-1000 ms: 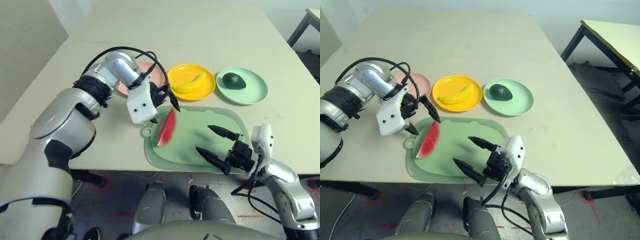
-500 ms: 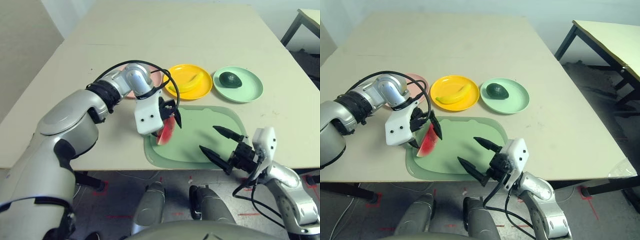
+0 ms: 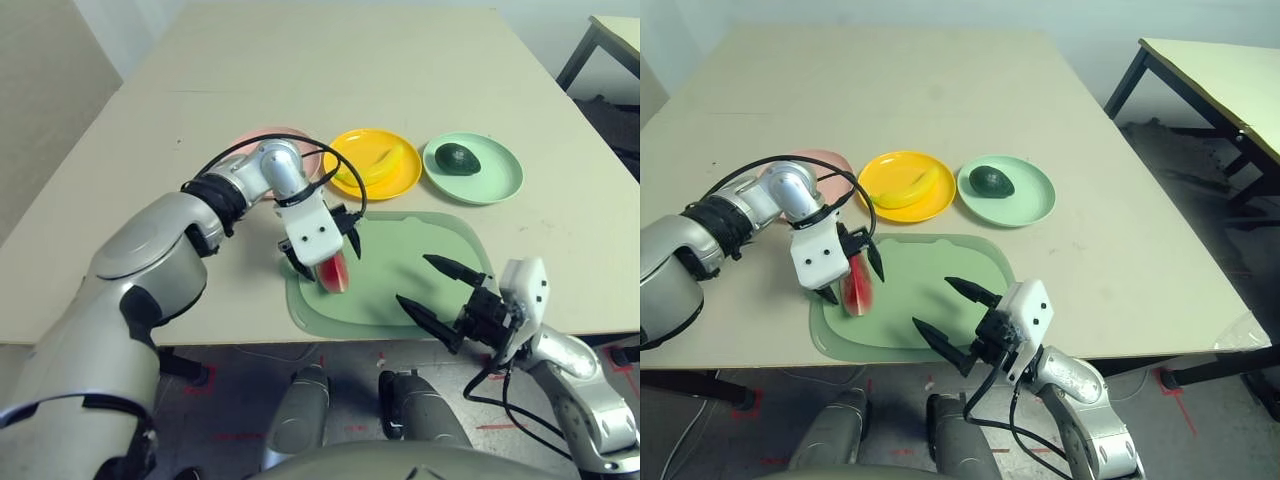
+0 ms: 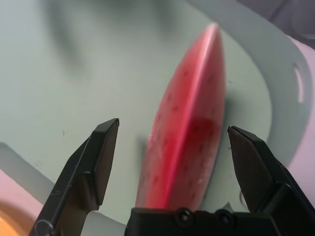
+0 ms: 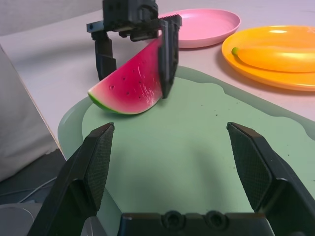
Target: Place the fruits into color-matched plates.
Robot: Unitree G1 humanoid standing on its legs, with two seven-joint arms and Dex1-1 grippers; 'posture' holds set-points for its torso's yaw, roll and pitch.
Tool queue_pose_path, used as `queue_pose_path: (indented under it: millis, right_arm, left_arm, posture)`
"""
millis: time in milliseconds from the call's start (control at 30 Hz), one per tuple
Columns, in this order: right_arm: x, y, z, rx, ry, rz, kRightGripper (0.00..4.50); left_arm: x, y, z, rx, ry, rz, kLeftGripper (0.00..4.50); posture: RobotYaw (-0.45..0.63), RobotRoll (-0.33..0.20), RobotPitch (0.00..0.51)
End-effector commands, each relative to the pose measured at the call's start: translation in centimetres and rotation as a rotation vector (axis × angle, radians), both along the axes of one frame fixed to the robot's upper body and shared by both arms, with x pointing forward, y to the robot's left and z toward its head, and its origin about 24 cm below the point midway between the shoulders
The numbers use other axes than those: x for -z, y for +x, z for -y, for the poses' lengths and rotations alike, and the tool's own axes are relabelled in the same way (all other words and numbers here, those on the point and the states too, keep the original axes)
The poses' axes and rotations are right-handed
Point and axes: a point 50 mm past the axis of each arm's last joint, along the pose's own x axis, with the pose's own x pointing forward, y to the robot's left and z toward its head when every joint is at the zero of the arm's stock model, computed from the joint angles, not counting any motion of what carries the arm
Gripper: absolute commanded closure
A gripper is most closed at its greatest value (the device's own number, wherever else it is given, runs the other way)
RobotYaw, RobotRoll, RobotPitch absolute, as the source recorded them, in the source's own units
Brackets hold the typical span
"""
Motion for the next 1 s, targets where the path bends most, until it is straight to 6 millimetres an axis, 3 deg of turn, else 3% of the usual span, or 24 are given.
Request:
queue_pose_path:
  millis: [33, 300, 400, 500, 567, 800, 1000]
  right_arm:
    - [0.0, -0.2, 0.0, -0.014, -0.011, 0.009, 0.02]
    - [-0.3, -0.1, 0.2, -0.013, -0.020, 0.018, 0.02]
    - [-0.3, 0.1, 0.2, -0.013, -0.024, 0.022, 0.00]
    - [-0.3, 0.2, 0.2, -0.014, -0.026, 0.026, 0.00]
    - [-0.3, 0.1, 0.1, -0.017, -0.027, 0.028, 0.00]
    - [-0.2, -0.4, -0.2, -0.068, -0.040, 0.040, 0.00]
    - [-0.4, -0.8, -0.7, -0.124, -0.044, 0.078, 0.00]
  left_arm:
    - [1.0, -0.2, 0.2, -0.052, 0.028, -0.052, 0.00]
    - [1.9, -0.1, -0.1, -0.103, 0.125, -0.026, 0.00]
    - [2.0, 0.2, -0.5, -0.140, 0.155, -0.019, 0.59]
    - [2.1, 0.4, -0.7, -0.166, 0.174, -0.015, 1.62]
    - [2.1, 0.5, -0.9, -0.179, 0.180, -0.016, 2.01]
    - [1.3, 0.8, -1.3, -0.208, 0.158, -0.010, 2.04]
    - [-1.8, 2.6, -2.7, -0.317, 0.070, 0.070, 2.04]
  posture:
    - [0.05, 0.000, 0.118]
    - [0.04, 0.000, 0.118]
    - [0.04, 0.000, 0.113]
    - [0.04, 0.000, 0.111]
    - [0.04, 0.000, 0.109]
    - [0.05, 0.000, 0.107]
    - [0.05, 0.000, 0.107]
